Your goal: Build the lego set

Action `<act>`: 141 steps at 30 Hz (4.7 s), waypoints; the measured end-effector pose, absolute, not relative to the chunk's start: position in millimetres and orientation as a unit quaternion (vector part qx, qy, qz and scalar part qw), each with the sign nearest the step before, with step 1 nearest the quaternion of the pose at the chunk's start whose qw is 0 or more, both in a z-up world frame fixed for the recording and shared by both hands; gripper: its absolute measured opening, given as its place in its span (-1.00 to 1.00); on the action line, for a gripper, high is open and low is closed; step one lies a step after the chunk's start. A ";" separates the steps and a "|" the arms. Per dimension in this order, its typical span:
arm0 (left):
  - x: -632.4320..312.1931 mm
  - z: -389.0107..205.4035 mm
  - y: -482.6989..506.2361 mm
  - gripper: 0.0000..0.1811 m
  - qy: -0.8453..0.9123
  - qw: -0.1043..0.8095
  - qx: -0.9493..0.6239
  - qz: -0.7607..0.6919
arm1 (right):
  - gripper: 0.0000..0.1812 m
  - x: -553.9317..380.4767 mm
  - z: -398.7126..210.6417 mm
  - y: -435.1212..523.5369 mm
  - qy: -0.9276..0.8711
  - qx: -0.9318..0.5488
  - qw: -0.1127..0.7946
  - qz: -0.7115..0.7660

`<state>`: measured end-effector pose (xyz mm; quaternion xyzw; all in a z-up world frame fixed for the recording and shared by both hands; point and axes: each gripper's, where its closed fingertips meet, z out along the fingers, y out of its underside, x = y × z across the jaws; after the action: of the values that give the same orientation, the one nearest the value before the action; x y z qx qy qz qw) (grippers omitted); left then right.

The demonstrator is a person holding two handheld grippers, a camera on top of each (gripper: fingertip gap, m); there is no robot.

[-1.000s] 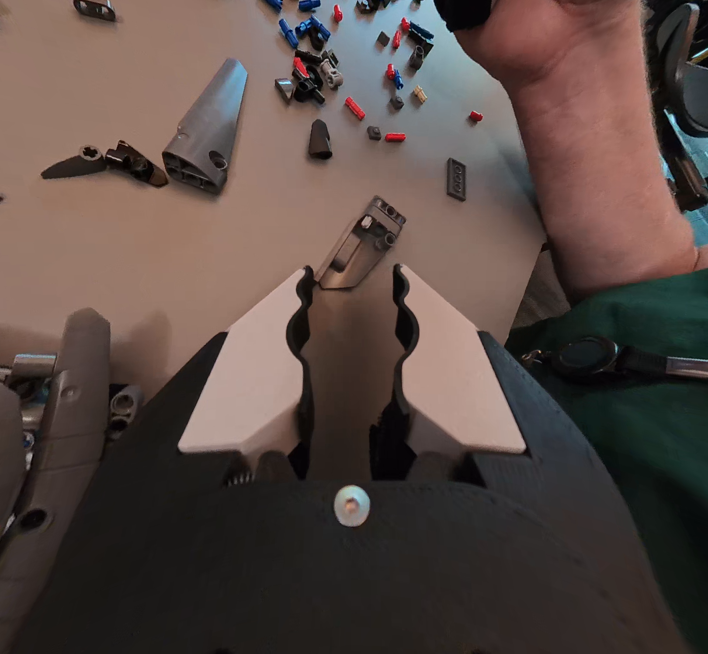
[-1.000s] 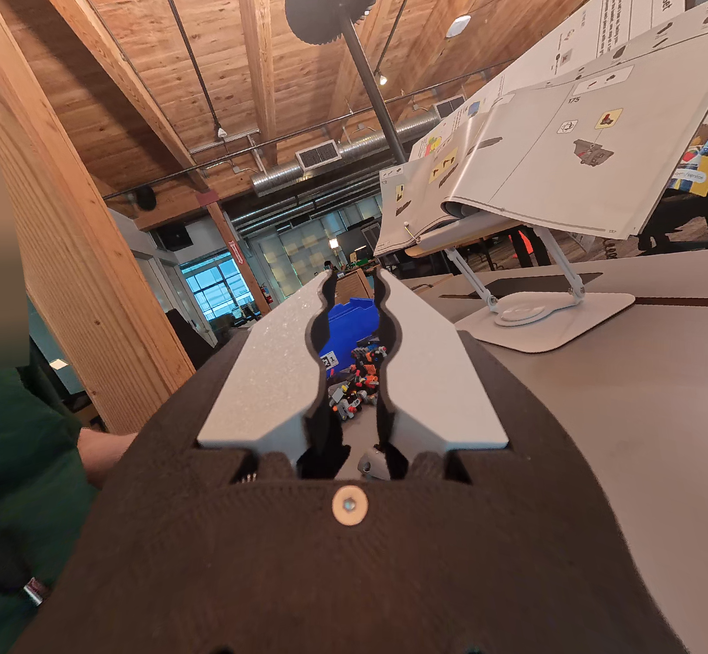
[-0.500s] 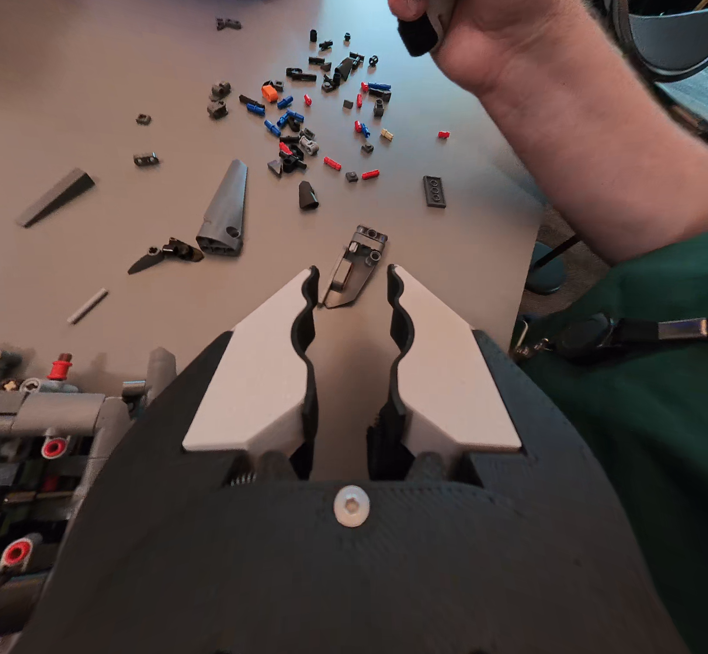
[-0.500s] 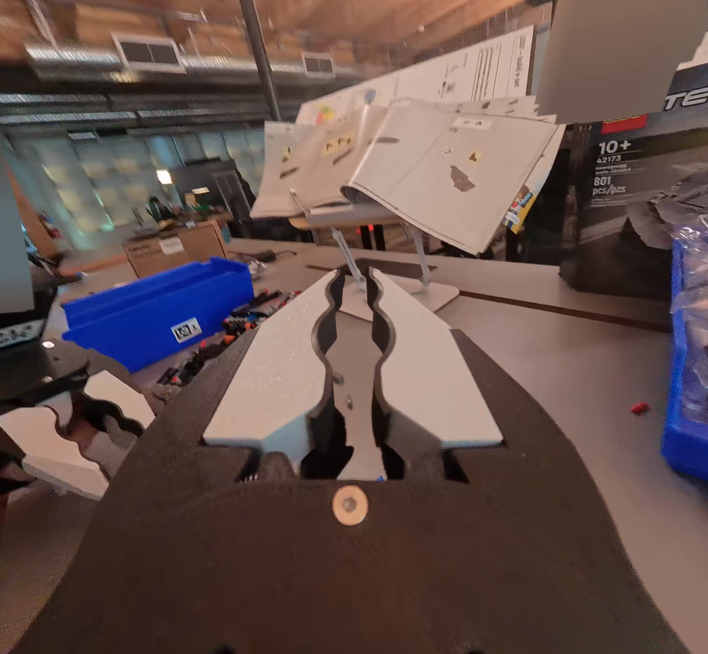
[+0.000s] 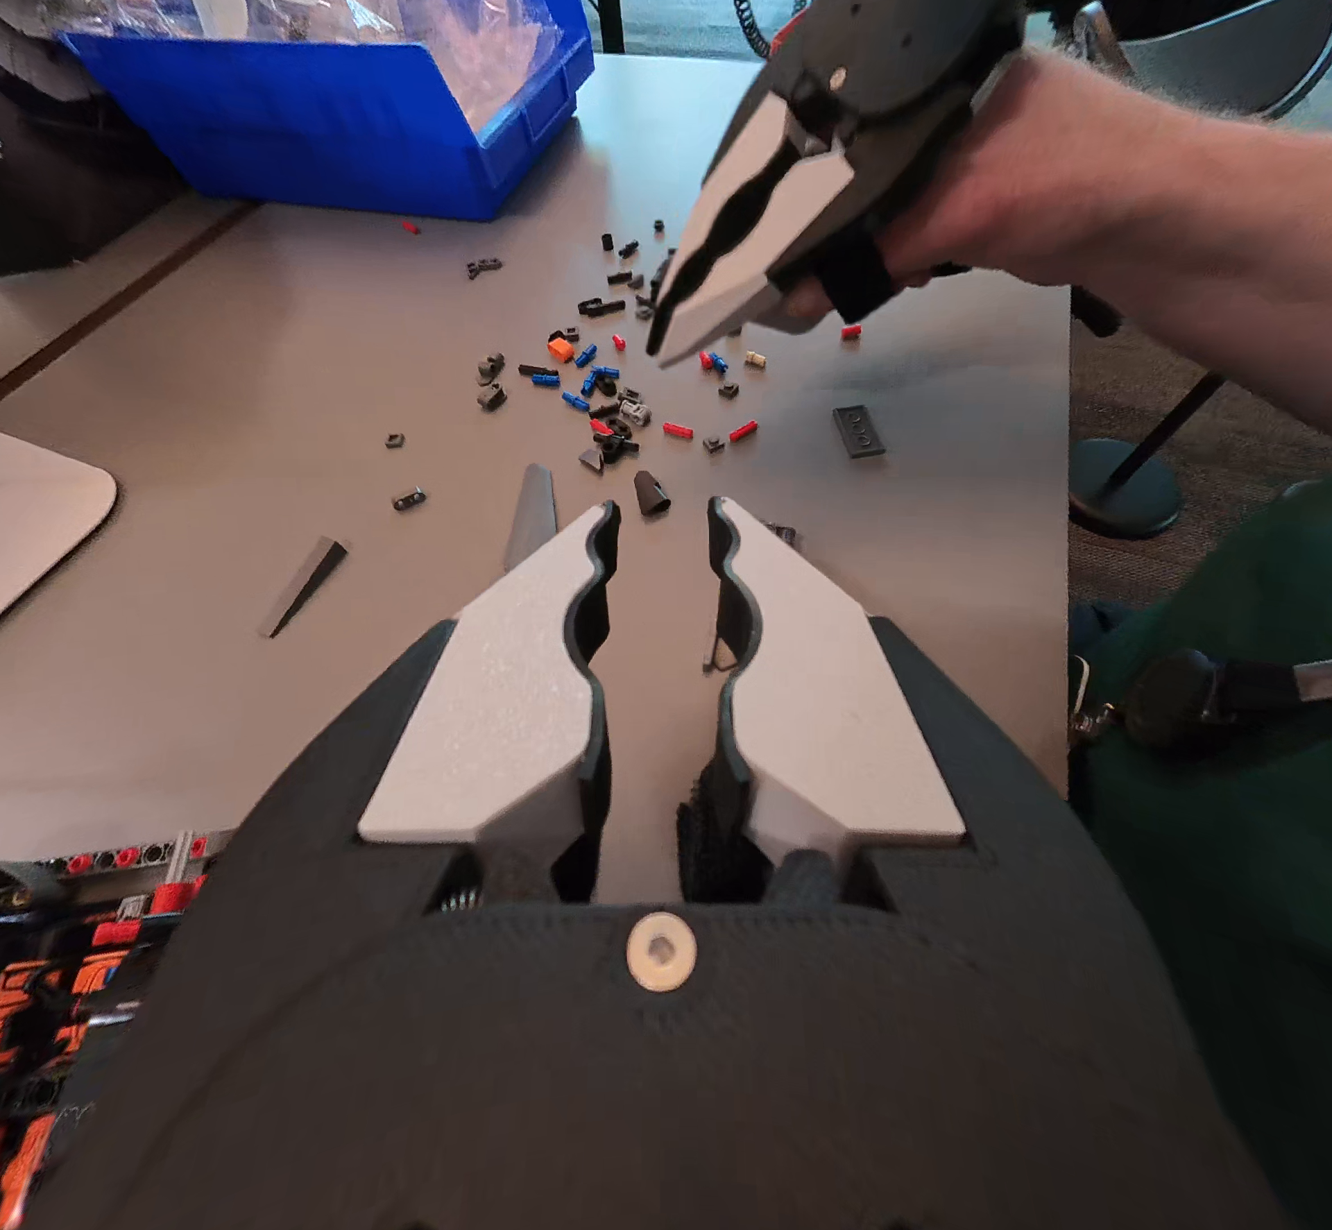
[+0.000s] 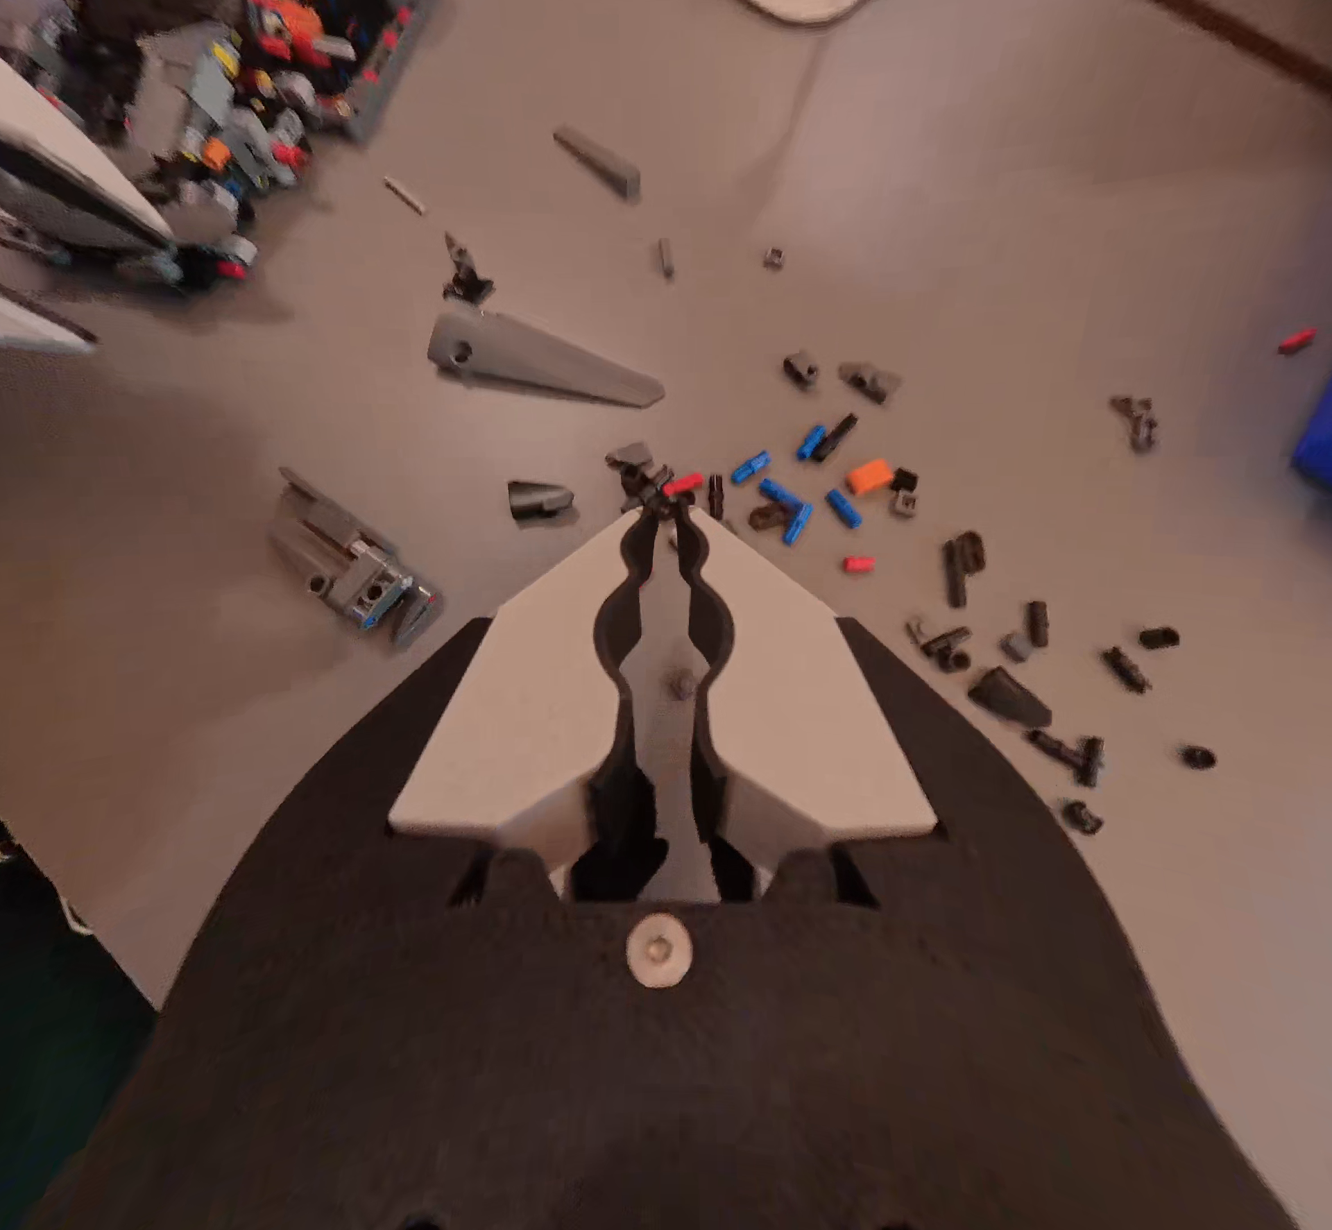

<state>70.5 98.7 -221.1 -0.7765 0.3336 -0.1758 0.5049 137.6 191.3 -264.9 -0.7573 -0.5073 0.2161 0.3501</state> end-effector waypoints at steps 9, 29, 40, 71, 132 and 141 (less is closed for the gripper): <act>64.2 -221.6 99.2 -0.76 0.326 0.511 -0.774 -0.182 | -0.84 135.4 -303.1 195.8 -0.484 -0.802 0.293 0.191; 85.2 -219.4 127.1 -0.76 0.356 0.481 -0.781 -0.181 | -0.89 129.8 -307.7 217.5 -0.473 -0.798 0.309 0.209; 101.3 -246.2 168.3 -0.89 0.345 0.402 -0.832 -0.165 | -0.94 135.5 -300.8 217.6 -0.480 -0.778 0.341 0.219; 114.9 -309.2 210.9 -0.83 0.393 0.268 -0.874 -0.097 | -0.94 138.5 -300.0 219.4 -0.489 -0.763 0.345 0.246; 104.7 -300.7 204.0 -0.99 0.745 0.195 -0.636 -0.051 | -0.94 137.4 -288.2 206.3 -0.525 -0.719 0.356 0.285; 88.6 -274.3 172.7 -0.99 0.700 0.230 -0.675 -0.042 | -0.95 106.4 -276.6 170.9 -0.629 -0.618 0.396 0.257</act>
<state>88.6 172.7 -274.3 -0.6750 0.6999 -0.0422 0.2297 106.4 170.9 -276.6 -0.6180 -0.6289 0.2569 0.3957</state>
